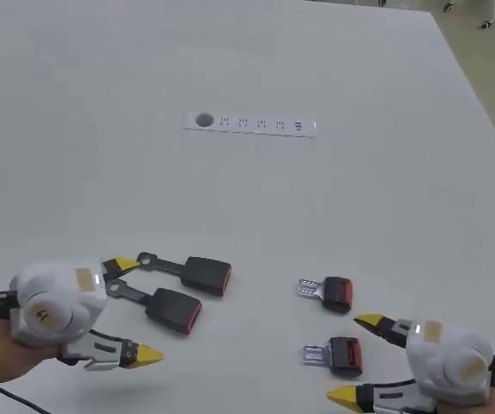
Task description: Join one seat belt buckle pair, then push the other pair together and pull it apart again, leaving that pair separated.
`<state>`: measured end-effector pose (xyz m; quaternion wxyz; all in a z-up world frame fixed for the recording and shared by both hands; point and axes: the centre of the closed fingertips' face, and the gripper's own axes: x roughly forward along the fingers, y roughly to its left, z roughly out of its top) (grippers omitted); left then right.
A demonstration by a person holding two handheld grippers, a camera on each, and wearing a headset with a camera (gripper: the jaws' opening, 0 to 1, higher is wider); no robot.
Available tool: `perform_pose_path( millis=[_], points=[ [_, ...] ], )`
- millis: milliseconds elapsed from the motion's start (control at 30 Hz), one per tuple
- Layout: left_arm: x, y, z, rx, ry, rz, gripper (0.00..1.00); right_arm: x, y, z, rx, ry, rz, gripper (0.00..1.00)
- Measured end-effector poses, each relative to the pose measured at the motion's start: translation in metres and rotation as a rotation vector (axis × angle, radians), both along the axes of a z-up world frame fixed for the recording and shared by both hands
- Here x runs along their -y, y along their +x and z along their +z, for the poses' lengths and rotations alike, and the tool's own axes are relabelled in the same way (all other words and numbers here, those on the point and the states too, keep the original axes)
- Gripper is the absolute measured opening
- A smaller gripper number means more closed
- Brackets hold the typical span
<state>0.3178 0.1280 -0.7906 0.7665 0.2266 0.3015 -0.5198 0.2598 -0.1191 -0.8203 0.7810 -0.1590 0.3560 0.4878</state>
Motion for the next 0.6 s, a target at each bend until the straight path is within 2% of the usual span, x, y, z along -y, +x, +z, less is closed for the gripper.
perform_pose_path(
  millis=[33, 133, 233, 300, 400, 467, 533, 600],
  points=[
    [0.002, 0.0, -0.002, -0.005, -0.001, -0.01, 0.84, 0.0, 0.0, 0.0, 0.0, -0.003, 0.006, 0.73],
    [0.009, 0.0, -0.011, -0.007, 0.042, -0.082, 0.81, 0.0, -0.001, -0.002, -0.011, -0.002, 0.025, 0.72],
    [0.015, 0.002, -0.019, -0.021, 0.055, -0.126, 0.78, -0.002, -0.001, -0.003, -0.022, -0.003, 0.047, 0.7],
    [0.016, 0.004, -0.023, -0.02, 0.078, -0.163, 0.76, -0.002, -0.001, -0.003, -0.025, 0.0, 0.056, 0.69],
    [0.016, 0.009, -0.03, -0.028, 0.095, -0.184, 0.71, -0.001, 0.0, -0.005, -0.025, -0.007, 0.073, 0.68],
    [0.014, 0.011, -0.035, -0.046, 0.113, -0.188, 0.67, 0.001, 0.0, -0.006, -0.029, -0.013, 0.085, 0.67],
    [0.014, 0.011, -0.039, -0.056, 0.118, -0.21, 0.65, 0.002, 0.001, -0.008, -0.03, -0.019, 0.096, 0.66],
    [0.012, 0.01, -0.044, -0.066, 0.147, -0.231, 0.63, 0.003, 0.002, -0.01, -0.034, -0.024, 0.108, 0.64]
  ],
)
